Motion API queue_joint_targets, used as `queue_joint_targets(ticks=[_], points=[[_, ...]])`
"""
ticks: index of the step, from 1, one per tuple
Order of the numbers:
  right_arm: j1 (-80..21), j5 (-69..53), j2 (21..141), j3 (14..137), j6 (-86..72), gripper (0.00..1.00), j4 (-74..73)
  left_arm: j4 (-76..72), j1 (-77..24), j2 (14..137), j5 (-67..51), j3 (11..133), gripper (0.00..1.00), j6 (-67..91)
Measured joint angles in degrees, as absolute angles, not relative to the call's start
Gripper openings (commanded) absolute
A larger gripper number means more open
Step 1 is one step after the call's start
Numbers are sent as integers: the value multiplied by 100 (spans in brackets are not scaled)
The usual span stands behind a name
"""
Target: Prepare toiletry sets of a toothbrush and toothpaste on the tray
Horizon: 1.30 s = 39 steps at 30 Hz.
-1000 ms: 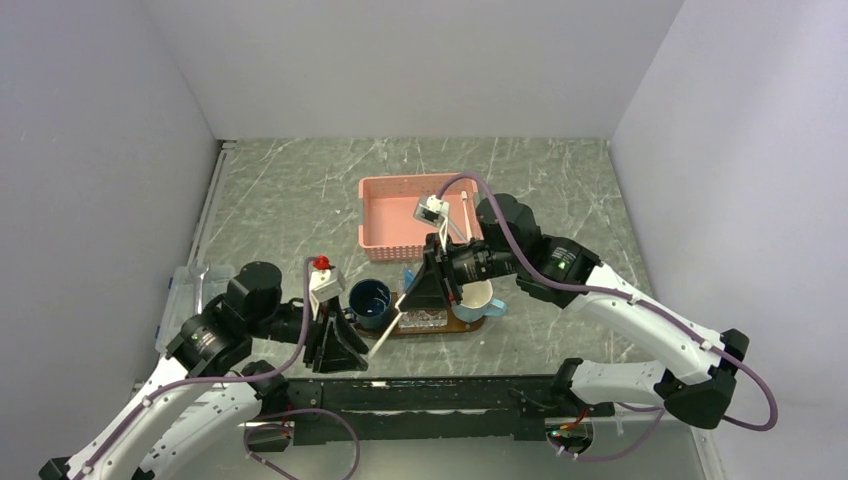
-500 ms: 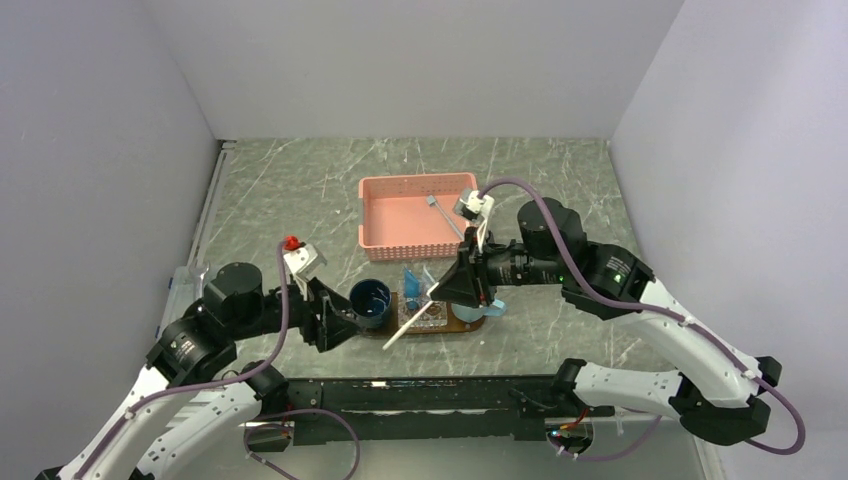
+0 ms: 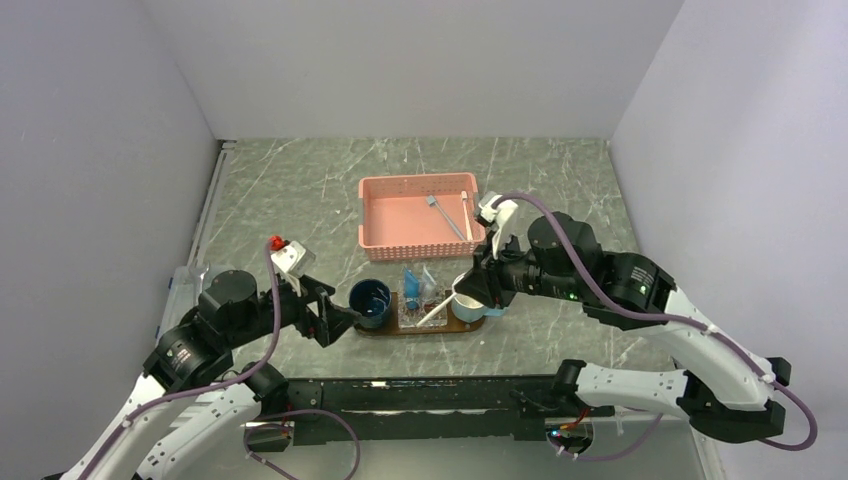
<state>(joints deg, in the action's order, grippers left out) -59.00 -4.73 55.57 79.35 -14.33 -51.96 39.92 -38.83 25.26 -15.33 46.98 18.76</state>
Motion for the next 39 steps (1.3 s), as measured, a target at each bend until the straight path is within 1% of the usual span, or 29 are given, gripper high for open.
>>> queue_joint_targets(ticks=[6, 8, 20, 24, 27, 32, 39], points=[[-6296, 327, 5395, 7948, -1457, 0, -5293, 3979, -3883, 2526, -1356, 4525, 96, 1874], [-6578, 690, 5430, 7948, -1476, 0, -5321, 3979, -3883, 2526, -1317, 4486, 96, 1874], [-8197, 2744, 5994, 7950, -1859, 0, -5485, 3970, -3883, 2443, -1201, 4425, 96, 1874], [-8562, 3358, 6287, 7950, -2016, 0, -5594, 3970, -3883, 2443, -1190, 4425, 96, 1874], [-8683, 3723, 6506, 7942, -2104, 0, -5658, 3970, -3883, 2440, -1184, 4425, 96, 1874], [-8709, 4069, 6486, 7830, -2147, 0, -5607, 3970, -3883, 2405, -1166, 4425, 96, 1874], [-8709, 4215, 6449, 7618, -2147, 0, -5437, 3970, -3883, 2408, -1168, 4425, 96, 1874]])
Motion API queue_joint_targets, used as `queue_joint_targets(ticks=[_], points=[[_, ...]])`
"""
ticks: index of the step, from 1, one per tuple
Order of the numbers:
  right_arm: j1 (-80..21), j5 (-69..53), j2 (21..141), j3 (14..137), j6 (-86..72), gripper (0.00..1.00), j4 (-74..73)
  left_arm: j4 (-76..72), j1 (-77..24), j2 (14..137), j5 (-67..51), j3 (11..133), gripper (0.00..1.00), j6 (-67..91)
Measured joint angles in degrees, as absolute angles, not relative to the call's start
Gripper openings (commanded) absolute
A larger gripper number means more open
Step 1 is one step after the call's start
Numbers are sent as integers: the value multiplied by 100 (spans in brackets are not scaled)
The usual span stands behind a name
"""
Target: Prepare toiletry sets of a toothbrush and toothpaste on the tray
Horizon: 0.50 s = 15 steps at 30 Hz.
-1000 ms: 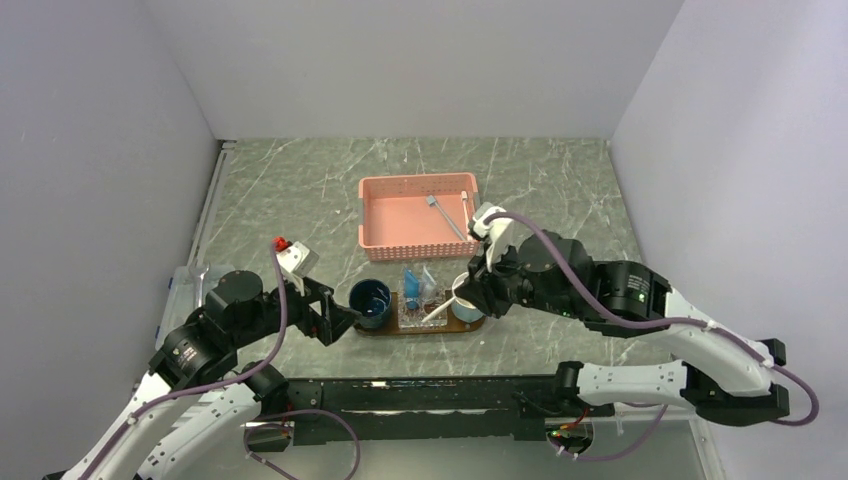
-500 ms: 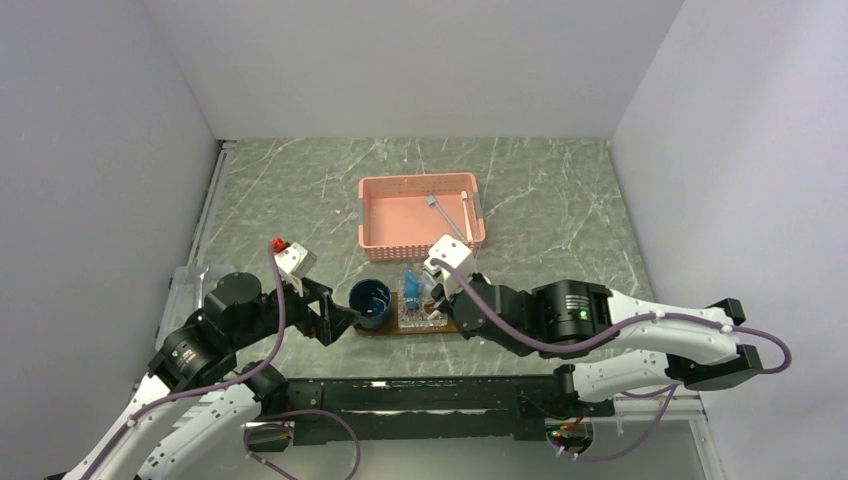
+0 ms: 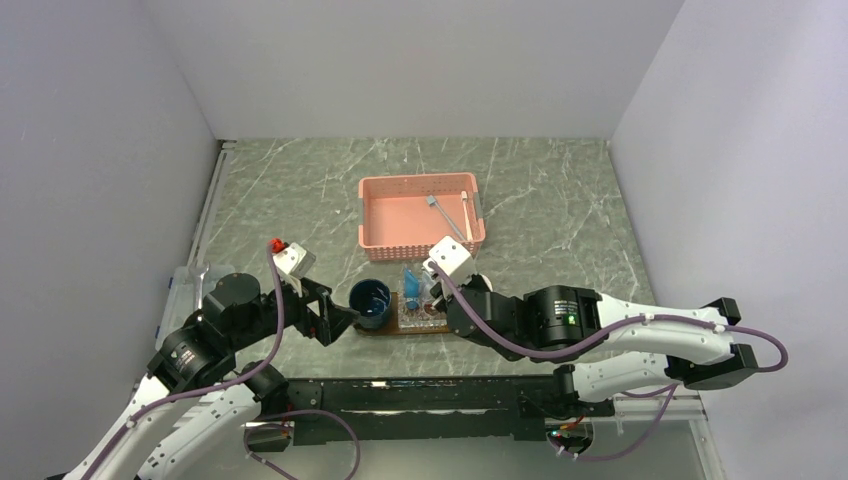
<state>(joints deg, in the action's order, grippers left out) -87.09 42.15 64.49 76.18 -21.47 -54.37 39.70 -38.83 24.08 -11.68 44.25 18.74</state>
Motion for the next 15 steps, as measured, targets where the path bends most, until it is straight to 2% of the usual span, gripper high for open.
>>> queue_joint_targets(ticks=[15], points=[[-8409, 4108, 6420, 7133, -2049, 0, -4838, 3970, -3883, 2408, -1164, 4425, 96, 1874]])
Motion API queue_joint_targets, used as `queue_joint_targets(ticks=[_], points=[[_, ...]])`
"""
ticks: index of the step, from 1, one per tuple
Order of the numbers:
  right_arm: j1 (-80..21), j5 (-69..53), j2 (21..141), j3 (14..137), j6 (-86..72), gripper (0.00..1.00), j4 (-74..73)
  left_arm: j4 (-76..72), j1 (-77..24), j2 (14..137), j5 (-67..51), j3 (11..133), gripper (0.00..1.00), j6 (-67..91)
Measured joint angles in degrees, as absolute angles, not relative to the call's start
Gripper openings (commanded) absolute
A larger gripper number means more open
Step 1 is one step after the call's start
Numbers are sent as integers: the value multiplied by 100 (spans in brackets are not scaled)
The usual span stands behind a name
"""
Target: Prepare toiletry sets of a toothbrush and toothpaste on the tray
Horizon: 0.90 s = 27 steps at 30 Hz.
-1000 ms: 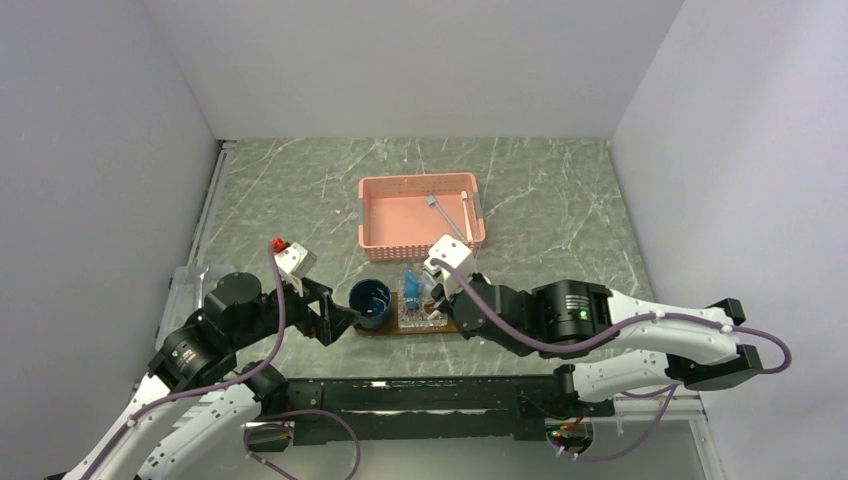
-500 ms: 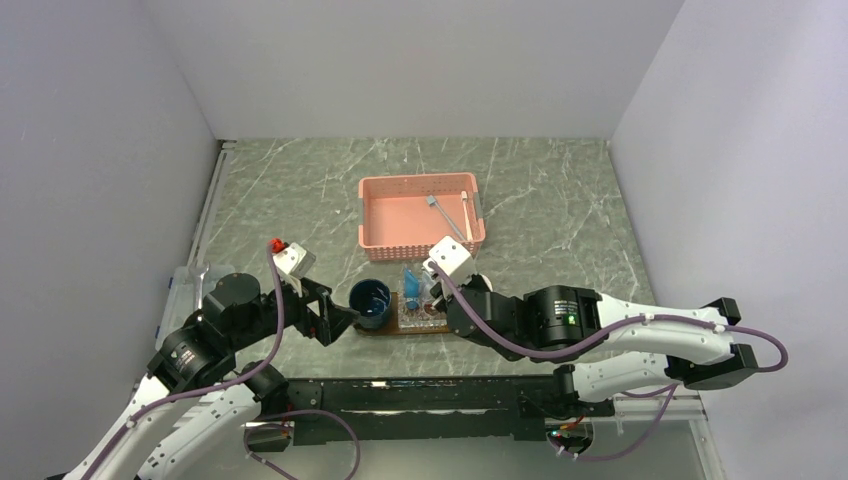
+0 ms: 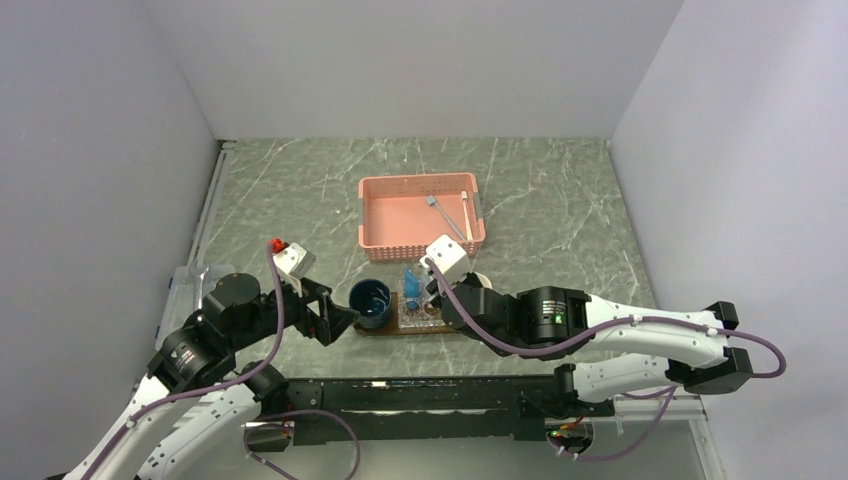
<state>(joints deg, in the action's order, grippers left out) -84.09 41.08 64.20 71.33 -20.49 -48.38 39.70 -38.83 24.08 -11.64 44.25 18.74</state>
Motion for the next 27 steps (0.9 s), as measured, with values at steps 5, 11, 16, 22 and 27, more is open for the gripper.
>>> queue_joint_targets(ticks=[5, 11, 16, 22, 27], points=[[-8110, 3854, 6300, 6831, -1968, 0, -4521, 3970, -3883, 2408, -1162, 4425, 96, 1874], [-7706, 3496, 6018, 6313, -1949, 0, -4132, 3970, -3883, 2408, -1144, 4425, 96, 1874], [-7640, 3374, 5854, 5992, -1968, 0, -3870, 3970, -3883, 2408, -1109, 4425, 96, 1874], [-7609, 3308, 5752, 5682, -2018, 0, -3618, 3970, -3883, 2408, -1105, 4425, 96, 1876], [-7609, 3291, 5561, 5443, -2099, 0, -3378, 3970, -3883, 2408, -1105, 4425, 96, 1876]])
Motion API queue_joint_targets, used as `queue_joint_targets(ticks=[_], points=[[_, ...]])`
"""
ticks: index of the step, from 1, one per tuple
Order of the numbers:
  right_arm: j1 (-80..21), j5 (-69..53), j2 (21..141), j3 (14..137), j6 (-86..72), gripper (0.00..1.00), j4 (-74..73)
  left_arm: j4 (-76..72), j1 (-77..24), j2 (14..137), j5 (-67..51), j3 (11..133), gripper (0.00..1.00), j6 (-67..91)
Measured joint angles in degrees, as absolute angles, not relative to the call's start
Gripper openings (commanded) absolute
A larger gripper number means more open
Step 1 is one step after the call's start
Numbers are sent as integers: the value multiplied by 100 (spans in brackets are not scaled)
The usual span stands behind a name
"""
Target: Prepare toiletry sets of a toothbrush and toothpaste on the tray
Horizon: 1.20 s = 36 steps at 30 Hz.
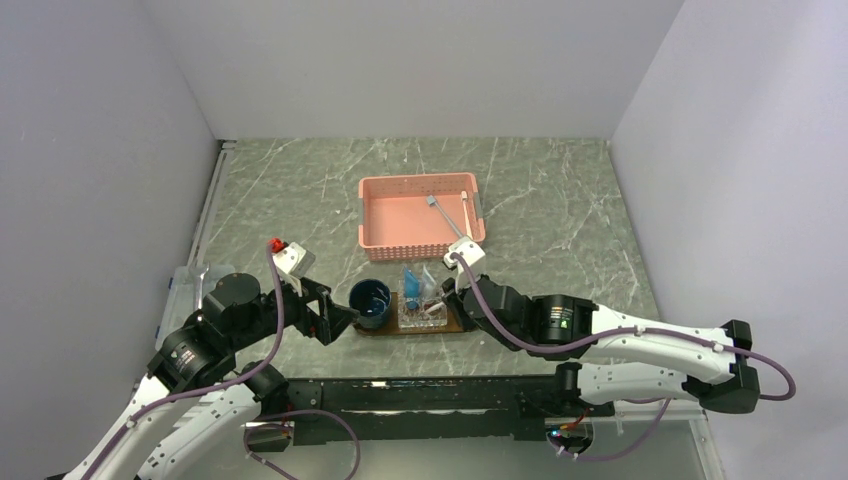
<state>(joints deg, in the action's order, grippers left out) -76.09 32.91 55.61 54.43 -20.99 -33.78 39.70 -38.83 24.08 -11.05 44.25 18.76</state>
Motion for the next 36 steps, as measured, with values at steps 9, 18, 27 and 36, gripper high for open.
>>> queue_joint_targets(ticks=[9, 18, 27, 36], points=[[-7605, 3299, 5395, 5076, -2206, 0, -2982, 3970, -3883, 2408, -1107, 4423, 96, 1876], [-7605, 3354, 5387, 4897, -2213, 0, -2711, 3970, -3883, 2408, -1105, 4423, 96, 1876], [-7607, 3435, 5275, 4700, -2211, 0, -2484, 3970, -3883, 2408, -1103, 4423, 96, 1876], [-7721, 3507, 5277, 4554, -2209, 0, -2272, 3970, -3883, 2408, -1103, 4423, 96, 1879]])
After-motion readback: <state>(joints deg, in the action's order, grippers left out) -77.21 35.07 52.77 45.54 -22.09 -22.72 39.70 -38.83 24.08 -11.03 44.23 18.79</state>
